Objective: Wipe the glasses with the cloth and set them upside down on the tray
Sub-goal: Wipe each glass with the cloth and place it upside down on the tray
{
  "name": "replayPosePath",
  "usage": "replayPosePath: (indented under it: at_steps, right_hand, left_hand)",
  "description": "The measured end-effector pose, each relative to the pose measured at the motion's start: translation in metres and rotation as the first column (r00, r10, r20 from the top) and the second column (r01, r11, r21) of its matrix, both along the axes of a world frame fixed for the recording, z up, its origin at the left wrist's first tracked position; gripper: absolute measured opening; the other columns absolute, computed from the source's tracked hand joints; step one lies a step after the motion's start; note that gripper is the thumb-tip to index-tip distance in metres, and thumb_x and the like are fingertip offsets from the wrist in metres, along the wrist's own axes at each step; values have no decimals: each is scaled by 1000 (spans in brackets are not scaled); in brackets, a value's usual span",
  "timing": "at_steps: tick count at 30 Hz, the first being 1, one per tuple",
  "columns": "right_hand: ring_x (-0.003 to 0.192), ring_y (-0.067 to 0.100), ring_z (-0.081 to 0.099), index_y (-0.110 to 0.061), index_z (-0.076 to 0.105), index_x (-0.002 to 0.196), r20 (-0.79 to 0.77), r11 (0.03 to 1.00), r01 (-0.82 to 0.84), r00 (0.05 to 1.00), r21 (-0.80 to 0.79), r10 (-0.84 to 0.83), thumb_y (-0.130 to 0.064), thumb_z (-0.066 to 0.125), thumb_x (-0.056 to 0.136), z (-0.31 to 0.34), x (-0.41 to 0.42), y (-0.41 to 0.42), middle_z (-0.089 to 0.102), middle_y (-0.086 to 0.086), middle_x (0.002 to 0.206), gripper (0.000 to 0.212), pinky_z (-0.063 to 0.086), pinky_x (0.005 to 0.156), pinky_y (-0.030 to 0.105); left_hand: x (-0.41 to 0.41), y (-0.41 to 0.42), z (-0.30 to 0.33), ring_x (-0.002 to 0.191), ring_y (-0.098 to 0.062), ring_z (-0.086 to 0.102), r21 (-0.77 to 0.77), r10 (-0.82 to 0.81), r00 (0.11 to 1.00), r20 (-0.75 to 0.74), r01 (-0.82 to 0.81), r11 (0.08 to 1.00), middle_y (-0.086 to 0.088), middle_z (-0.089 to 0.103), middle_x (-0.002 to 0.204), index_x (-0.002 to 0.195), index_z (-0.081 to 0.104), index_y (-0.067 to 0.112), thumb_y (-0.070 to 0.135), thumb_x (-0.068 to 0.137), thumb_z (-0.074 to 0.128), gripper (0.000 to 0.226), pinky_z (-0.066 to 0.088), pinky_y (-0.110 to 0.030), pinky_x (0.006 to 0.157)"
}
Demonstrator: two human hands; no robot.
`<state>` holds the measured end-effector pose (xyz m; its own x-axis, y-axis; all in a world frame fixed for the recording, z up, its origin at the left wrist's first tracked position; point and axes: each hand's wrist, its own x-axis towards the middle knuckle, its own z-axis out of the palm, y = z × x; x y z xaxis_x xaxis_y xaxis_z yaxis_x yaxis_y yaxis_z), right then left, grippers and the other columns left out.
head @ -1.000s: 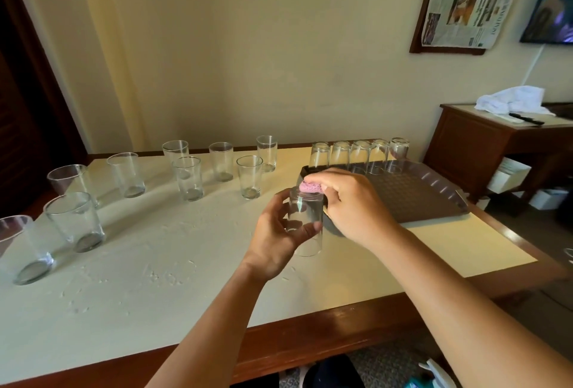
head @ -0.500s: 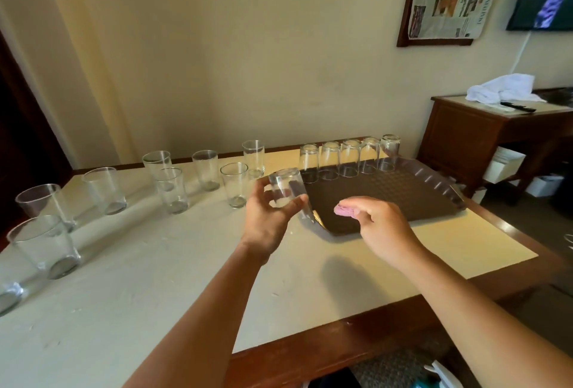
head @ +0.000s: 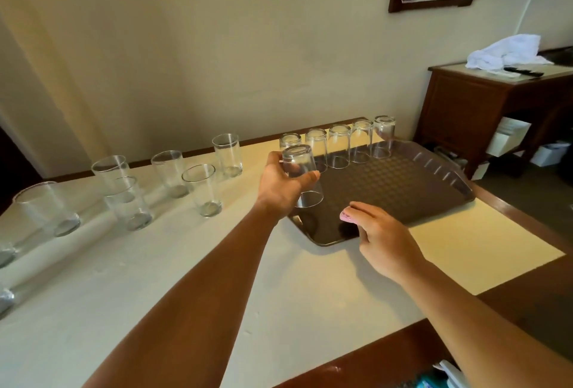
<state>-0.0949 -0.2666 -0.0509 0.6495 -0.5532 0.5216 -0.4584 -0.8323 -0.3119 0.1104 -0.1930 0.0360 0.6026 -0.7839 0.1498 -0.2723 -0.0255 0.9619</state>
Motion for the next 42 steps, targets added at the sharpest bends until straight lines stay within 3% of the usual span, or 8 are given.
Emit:
replayPosePath:
  at_steps: [2,9,16,23,27,32,37,42]
  right_hand:
    - [115,24,68,-12,76,116,30,998,-27,999,-51,29,15,71,81,-10,3,0,71,4,124,44,63,82,39]
    - [118,29,67,-8,73,120,-14,994,-37,999,-104,35,5,70,88,-18,7,-2,70,11,127,35,59,90,43]
    - [117,30,68,-9,73,120,-19,992,-23,1000,-121,21,5,71,87,-19,7,-2,71,10,127,36,61,86,44]
    - [117,28,68,-9,73,122,-8,992,-8,1000,-125,7,4,71,87,-20,8,-2,71,9,127,37,61,86,42]
    - [117,28,68,-9,72,122,2,992,-12,1000,-123,13,5,71,87,-20,8,-2,71,9,127,38,61,86,45]
    - [122,27,65,-6,65,135,38,997,18,999,-72,-15,-2,71,90,-21,6,-2,67,9,136,45,59,95,38]
    - [109,28,71,-6,74,117,68,992,-15,997,-124,24,7,75,82,-19,8,-2,74,8,119,38,58,91,38]
    - [109,28,70,-8,75,119,65,994,-8,998,-110,16,7,74,84,-20,7,-4,74,8,121,38,59,90,37]
  left_hand:
    - [7,-13,-4,104,-20,66,11,3,1000,29,-3,1000,8,62,106,127,44,23,18,87,85,58,55,-16,67]
    - [18,-44,-15,113,-16,61,59,31,986,163,-41,997,8,58,122,139,43,21,24,77,93,81,59,-34,98]
    - [24,-54,-24,126,-22,61,138,6,962,272,-45,989,-2,60,143,148,38,22,26,78,92,88,55,-35,98]
    - [27,-48,-34,117,-21,63,168,-13,960,279,-36,985,-3,62,139,144,41,19,32,77,92,85,59,-36,95]
    - [27,-49,-39,124,-26,63,197,-22,946,323,-45,979,-5,61,141,144,40,21,33,79,91,84,59,-39,98]
    - [25,-48,-43,126,-27,62,208,-21,937,347,-56,976,-4,60,143,147,39,22,36,79,90,86,58,-40,99]
    - [24,-42,-44,124,-27,64,257,-42,931,363,-56,965,-5,63,141,147,43,19,44,82,86,82,58,-39,96]
    - [25,-21,-49,132,-28,58,314,-89,884,459,-68,947,-4,59,146,153,42,21,48,89,78,78,52,-41,105]
